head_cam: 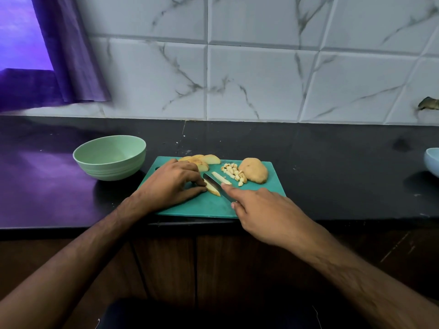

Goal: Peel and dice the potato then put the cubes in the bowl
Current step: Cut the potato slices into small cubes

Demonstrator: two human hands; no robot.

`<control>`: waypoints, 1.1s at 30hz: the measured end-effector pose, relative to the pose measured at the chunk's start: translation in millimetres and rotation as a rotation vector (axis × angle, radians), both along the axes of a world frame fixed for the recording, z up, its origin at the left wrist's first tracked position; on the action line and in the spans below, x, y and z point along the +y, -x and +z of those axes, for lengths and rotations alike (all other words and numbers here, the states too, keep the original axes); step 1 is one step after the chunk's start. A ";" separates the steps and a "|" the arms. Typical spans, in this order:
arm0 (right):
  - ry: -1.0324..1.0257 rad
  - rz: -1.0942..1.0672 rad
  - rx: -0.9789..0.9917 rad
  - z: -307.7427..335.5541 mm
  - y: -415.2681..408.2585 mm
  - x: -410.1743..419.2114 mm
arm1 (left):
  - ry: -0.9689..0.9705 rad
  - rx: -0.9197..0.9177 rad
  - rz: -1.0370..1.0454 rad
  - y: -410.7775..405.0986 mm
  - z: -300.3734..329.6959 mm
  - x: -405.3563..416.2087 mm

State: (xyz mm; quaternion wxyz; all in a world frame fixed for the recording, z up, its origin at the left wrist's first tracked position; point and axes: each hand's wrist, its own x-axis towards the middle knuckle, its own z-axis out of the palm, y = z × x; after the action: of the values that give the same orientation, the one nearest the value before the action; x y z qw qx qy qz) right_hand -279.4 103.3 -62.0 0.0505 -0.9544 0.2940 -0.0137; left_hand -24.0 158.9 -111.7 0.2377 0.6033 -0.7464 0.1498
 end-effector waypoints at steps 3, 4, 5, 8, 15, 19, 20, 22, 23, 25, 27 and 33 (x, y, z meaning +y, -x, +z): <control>-0.029 0.012 0.032 6.3 -4.9 2.6 | 0.000 -0.013 0.004 1.2 0.9 -2.3; -0.037 0.016 0.049 9.8 -6.1 2.9 | -0.001 -0.026 0.005 1.7 1.5 -2.9; -0.042 0.020 0.064 13.0 -7.2 2.8 | -0.002 -0.034 0.004 1.6 2.1 -3.7; -0.059 0.022 0.086 18.7 -10.5 2.0 | 0.005 -0.032 0.004 0.8 1.3 -4.1; -0.091 0.010 0.031 -3.8 -16.3 1.5 | 0.016 -0.025 0.037 4.7 1.1 -1.2; -0.044 0.006 0.011 -18.2 4.1 13.4 | 0.021 -0.036 0.046 6.1 1.9 0.3; -0.029 0.004 0.008 -19.5 9.3 16.2 | 0.022 -0.025 0.047 5.4 1.7 0.0; -0.022 0.007 0.016 -18.5 17.8 19.7 | 0.015 0.033 0.037 3.8 0.0 -1.8; -0.011 0.008 0.028 -18.1 21.1 21.1 | 0.008 0.074 0.024 2.5 -1.2 -2.6; 0.045 0.017 0.055 -14.8 25.0 23.2 | 0.005 0.133 0.004 -0.2 -2.0 -3.8; 0.091 0.010 0.070 -12.0 24.8 19.2 | 0.007 0.147 0.000 -0.8 -1.3 -3.8; 0.122 -0.016 0.040 -14.5 6.4 -0.4 | -0.015 0.151 0.013 1.2 -0.2 -1.9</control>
State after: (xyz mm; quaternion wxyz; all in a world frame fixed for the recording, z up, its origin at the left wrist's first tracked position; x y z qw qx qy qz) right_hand -285.8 103.0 -76.5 -0.0138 -0.9533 0.3014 -0.0130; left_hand -25.2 157.0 -111.9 0.2879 0.6195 -0.7234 0.0998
